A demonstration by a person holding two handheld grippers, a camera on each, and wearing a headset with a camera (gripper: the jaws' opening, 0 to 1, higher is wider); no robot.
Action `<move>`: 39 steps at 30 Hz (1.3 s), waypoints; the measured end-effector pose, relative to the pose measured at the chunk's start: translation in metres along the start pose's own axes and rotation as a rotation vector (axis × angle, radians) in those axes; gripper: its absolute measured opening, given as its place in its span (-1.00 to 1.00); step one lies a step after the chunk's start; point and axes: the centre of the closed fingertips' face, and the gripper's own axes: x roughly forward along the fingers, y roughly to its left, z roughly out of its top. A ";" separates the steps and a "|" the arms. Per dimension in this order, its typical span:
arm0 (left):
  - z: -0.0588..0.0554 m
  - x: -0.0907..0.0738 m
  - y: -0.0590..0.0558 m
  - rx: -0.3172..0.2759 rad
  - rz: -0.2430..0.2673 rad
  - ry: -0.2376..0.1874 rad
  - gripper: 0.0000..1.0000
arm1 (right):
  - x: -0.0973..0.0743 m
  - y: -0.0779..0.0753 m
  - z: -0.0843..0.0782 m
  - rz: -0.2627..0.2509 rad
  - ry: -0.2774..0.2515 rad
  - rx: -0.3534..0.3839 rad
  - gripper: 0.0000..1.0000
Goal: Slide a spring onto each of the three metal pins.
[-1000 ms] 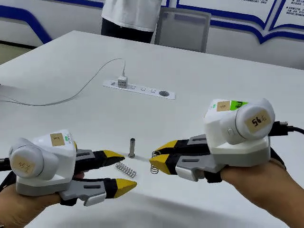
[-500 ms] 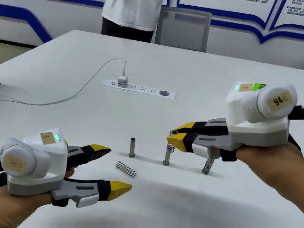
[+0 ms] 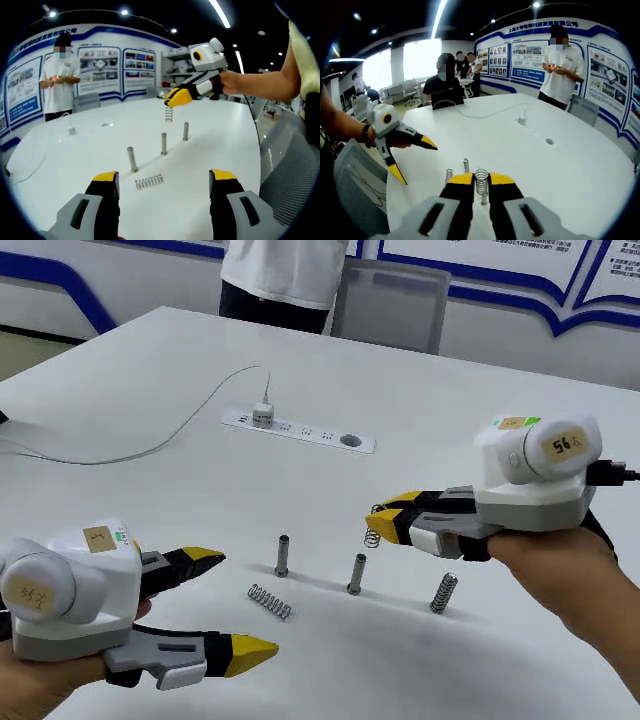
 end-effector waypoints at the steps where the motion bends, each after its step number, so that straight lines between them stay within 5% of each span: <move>1: 0.000 0.000 0.000 -0.002 0.000 -0.001 0.49 | 0.003 0.000 -0.002 0.001 0.003 0.002 -0.76; 31: 0.006 -0.001 -0.003 -0.023 -0.009 -0.029 0.32 | 0.025 -0.008 -0.030 -0.005 0.037 0.042 -0.76; 39: 0.003 -0.001 0.002 -0.034 0.006 -0.022 0.41 | 0.029 -0.006 -0.042 -0.002 0.058 0.047 -0.76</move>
